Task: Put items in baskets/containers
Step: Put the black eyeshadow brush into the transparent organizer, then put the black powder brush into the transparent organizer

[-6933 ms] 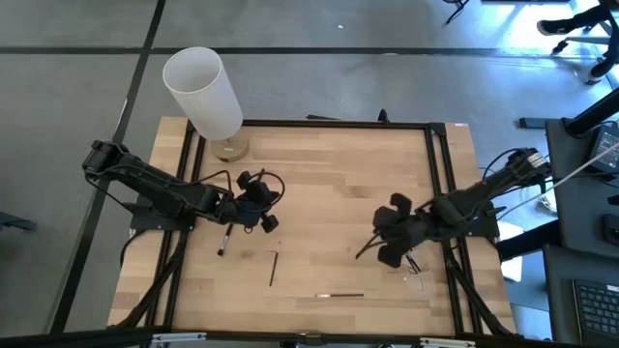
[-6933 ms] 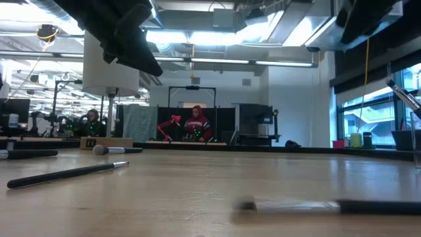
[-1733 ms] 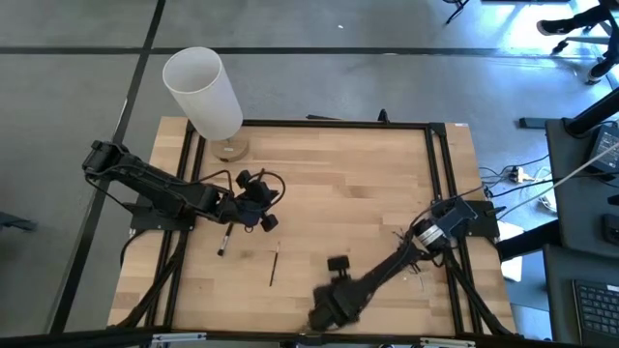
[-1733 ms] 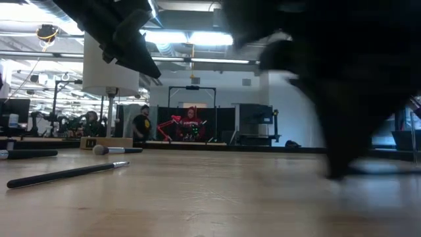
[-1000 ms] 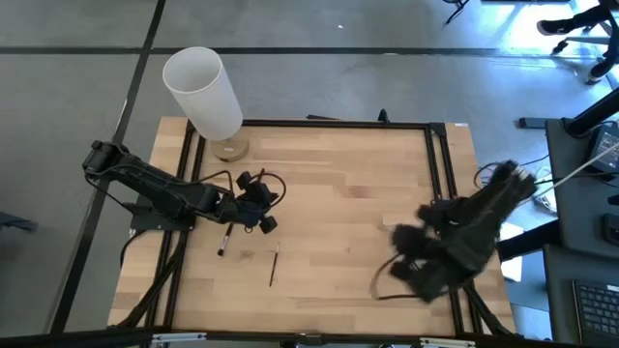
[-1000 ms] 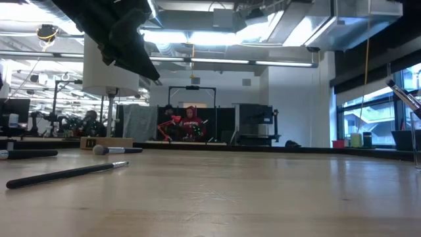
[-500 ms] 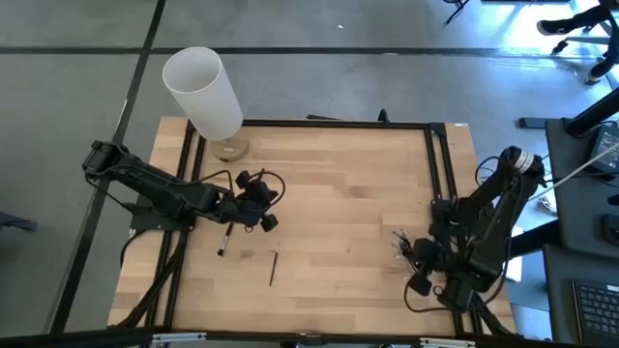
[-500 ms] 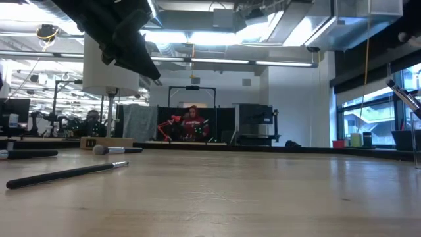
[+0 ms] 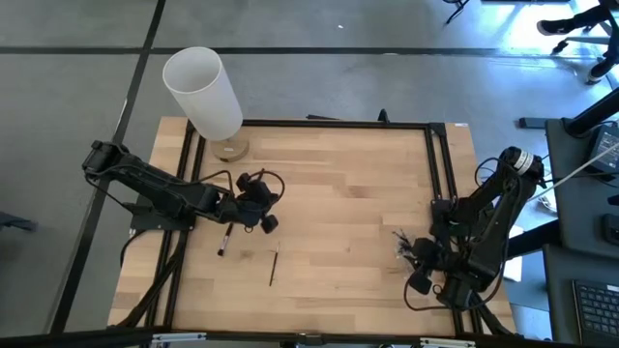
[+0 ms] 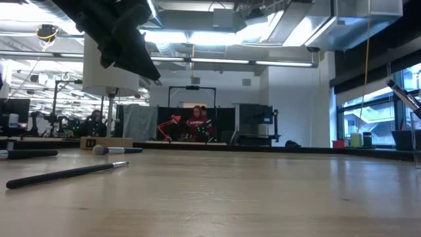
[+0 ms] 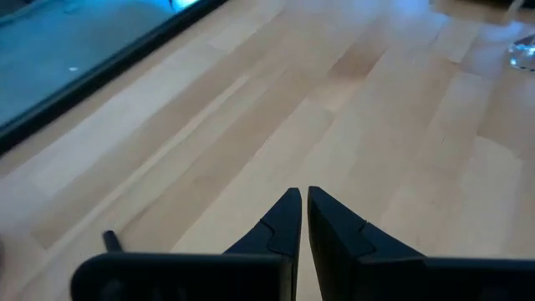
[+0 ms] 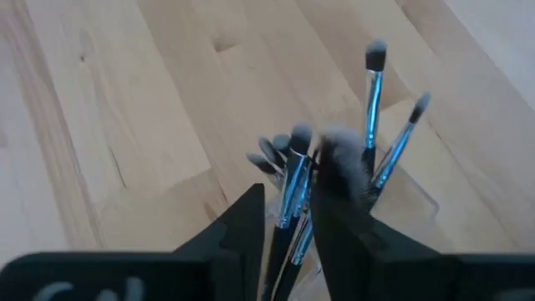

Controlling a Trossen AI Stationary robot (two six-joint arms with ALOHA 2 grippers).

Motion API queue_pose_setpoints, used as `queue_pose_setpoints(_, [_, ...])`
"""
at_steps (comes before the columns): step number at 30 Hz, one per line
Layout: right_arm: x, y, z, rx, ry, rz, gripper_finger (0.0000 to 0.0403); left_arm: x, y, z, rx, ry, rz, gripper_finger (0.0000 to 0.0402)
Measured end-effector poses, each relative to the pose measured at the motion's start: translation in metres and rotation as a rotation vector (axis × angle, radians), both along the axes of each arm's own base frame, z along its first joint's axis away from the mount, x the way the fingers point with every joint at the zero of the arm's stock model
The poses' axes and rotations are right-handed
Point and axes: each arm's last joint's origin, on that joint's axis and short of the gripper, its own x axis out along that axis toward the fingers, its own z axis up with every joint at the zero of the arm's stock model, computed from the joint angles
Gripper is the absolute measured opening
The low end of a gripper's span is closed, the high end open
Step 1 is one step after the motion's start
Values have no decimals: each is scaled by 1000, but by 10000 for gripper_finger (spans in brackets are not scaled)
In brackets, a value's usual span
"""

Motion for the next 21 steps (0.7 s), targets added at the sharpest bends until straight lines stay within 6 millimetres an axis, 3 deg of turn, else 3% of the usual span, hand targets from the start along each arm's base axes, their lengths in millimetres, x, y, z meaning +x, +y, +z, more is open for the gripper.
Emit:
queue_pose_setpoints(5, [2,3,15,17,-17,-22,107,0,-2,-1,-93,-19,-2,20])
queue_pose_setpoints(12, [15,8,62,-50,-232,16,89,7,-18,-27,-191,55,-6,20])
queue_pose_setpoints(16, [29,3,75,-71,-237,2,84,9,-9,-35,-201,83,70,20])
queue_pose_setpoints(21, [39,-5,73,-64,-172,-16,84,-1,16,-42,-185,196,244,22])
